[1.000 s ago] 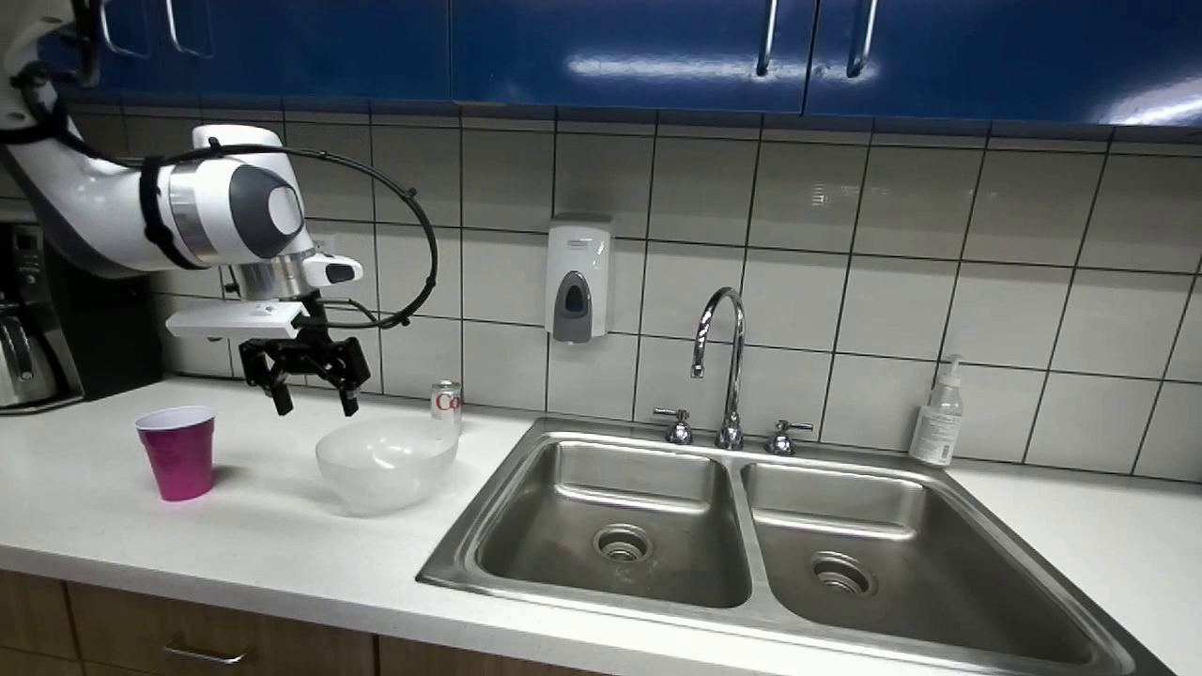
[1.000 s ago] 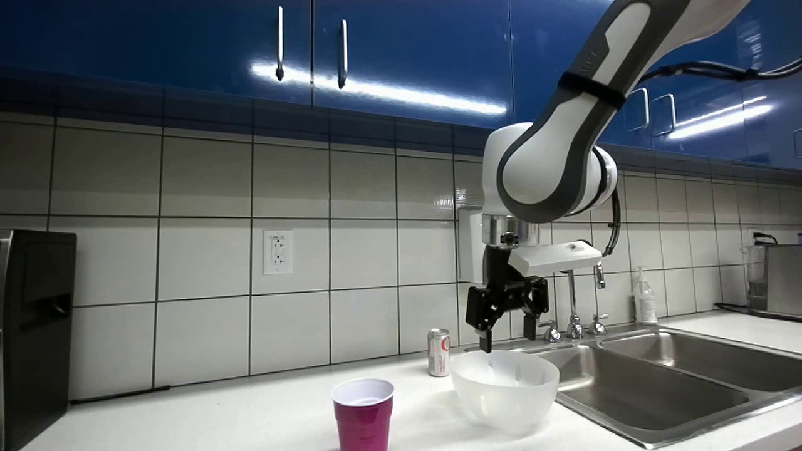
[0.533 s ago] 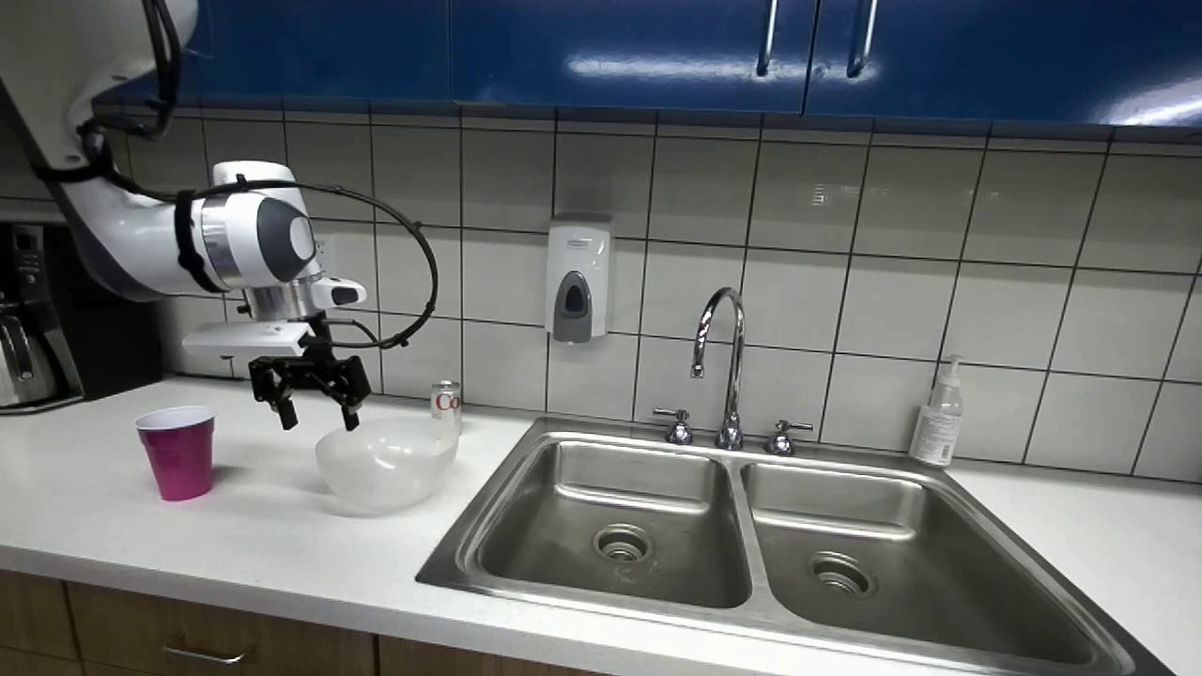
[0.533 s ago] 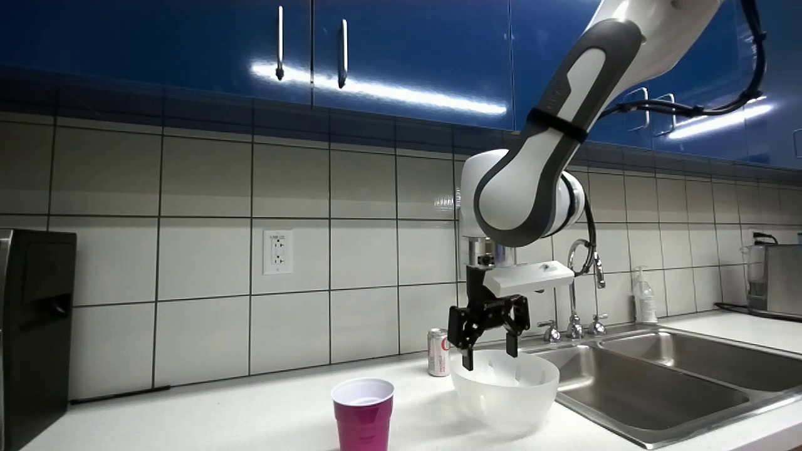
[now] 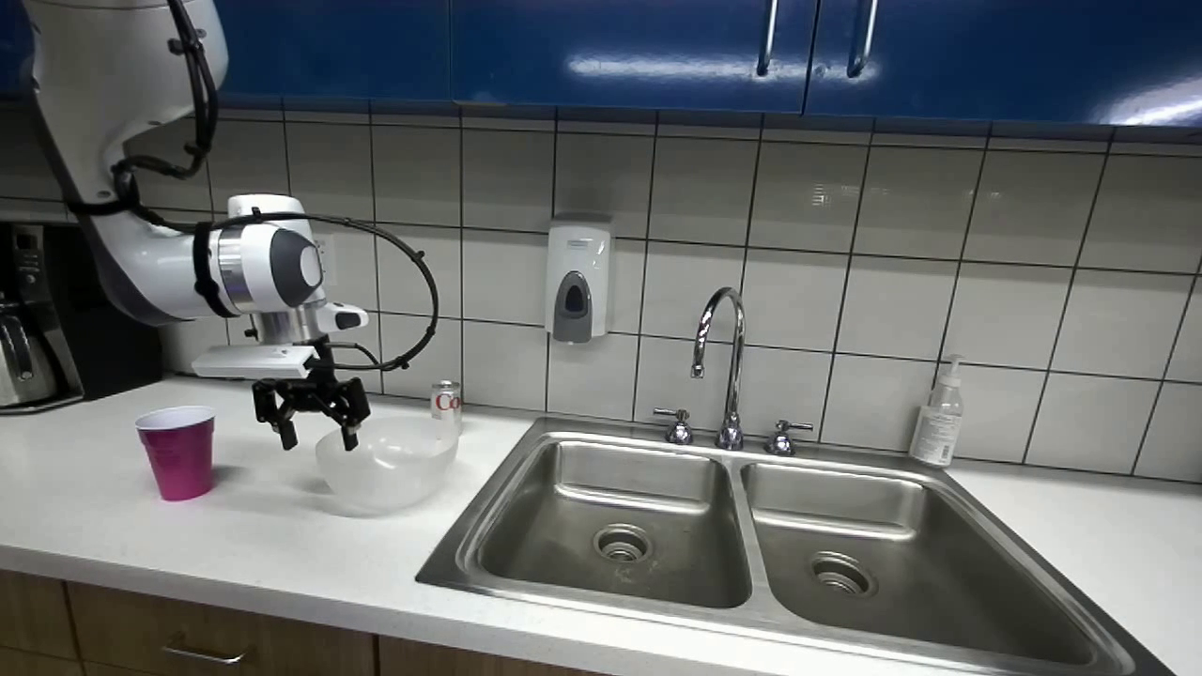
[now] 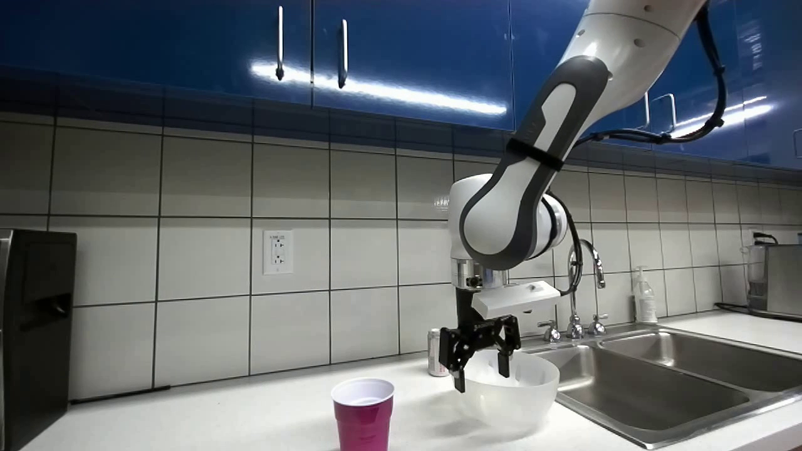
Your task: Move the bowl to the left sink
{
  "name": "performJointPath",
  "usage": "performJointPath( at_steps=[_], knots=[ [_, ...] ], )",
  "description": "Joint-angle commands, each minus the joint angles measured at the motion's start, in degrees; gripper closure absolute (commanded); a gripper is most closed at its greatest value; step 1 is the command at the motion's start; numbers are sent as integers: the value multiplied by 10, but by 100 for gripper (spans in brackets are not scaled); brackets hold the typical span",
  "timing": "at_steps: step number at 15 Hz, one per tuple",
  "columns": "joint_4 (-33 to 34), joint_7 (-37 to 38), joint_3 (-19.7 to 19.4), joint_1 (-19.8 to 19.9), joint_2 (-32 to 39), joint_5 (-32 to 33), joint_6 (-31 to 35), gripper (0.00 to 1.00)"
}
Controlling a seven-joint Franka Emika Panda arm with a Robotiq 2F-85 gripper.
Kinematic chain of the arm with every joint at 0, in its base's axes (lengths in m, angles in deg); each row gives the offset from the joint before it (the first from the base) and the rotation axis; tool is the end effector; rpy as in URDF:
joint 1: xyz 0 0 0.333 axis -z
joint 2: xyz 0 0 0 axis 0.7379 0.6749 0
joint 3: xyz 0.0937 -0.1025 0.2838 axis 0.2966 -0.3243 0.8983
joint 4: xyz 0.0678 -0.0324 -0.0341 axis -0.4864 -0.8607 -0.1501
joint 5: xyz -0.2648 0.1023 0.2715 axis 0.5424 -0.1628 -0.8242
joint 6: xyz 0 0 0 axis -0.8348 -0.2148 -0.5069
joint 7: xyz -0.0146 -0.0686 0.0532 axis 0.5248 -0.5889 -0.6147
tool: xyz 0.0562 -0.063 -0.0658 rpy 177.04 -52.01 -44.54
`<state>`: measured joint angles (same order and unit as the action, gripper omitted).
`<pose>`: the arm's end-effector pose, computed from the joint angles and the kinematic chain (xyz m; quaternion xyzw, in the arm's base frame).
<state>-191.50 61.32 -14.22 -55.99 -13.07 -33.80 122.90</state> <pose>0.5105 0.1358 0.2484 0.9958 0.0628 0.0512 0.0416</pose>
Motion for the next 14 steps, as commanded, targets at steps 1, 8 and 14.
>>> performJointPath(
  at_steps=[1, 8, 14],
  knots=[
    [23, 8, -15, -19, 15, -2, -14, 0],
    [36, 5, -22, -26, 23, -8, -18, 0],
    [39, 0, -21, -25, 27, -12, -17, 58]
  ],
)
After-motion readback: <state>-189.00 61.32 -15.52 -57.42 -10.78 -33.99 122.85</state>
